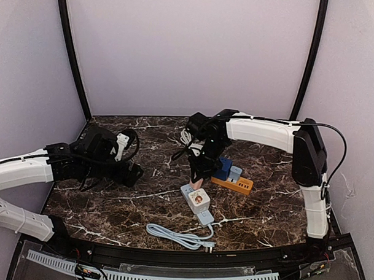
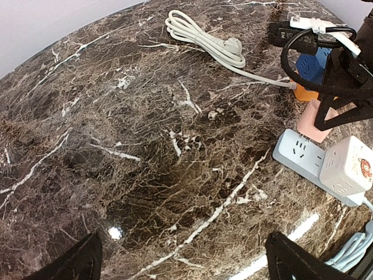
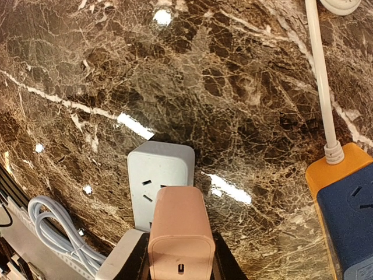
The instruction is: Insert the plug
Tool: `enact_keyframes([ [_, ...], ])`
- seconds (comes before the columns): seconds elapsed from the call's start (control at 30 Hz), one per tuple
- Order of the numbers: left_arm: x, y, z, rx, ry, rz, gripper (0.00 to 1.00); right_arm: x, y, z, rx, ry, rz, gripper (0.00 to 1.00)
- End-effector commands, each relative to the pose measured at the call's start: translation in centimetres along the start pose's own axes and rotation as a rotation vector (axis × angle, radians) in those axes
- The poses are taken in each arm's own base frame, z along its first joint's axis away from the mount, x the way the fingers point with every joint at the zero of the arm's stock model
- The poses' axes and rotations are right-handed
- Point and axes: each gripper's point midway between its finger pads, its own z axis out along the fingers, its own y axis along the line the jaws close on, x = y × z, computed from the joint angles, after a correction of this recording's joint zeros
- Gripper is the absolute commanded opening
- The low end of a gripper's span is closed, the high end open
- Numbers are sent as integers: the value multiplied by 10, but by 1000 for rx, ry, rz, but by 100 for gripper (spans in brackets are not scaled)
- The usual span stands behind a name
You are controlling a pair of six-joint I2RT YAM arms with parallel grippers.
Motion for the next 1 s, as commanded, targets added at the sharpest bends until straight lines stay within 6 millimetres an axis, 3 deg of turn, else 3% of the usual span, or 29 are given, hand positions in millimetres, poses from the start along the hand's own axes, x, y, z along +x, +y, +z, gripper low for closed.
enact_keyframes([
  [0.0,1,5,0,-19,-14,-35,99,8,4,4,-5,31,-23,0],
  [0.63,2,2,8,-14,1,-62,97,-1,15,15,-47,8,-19,0],
  [0.97,4,1,8,-11,12,-64,96,-6,22,0,-73,-40,-32,0],
])
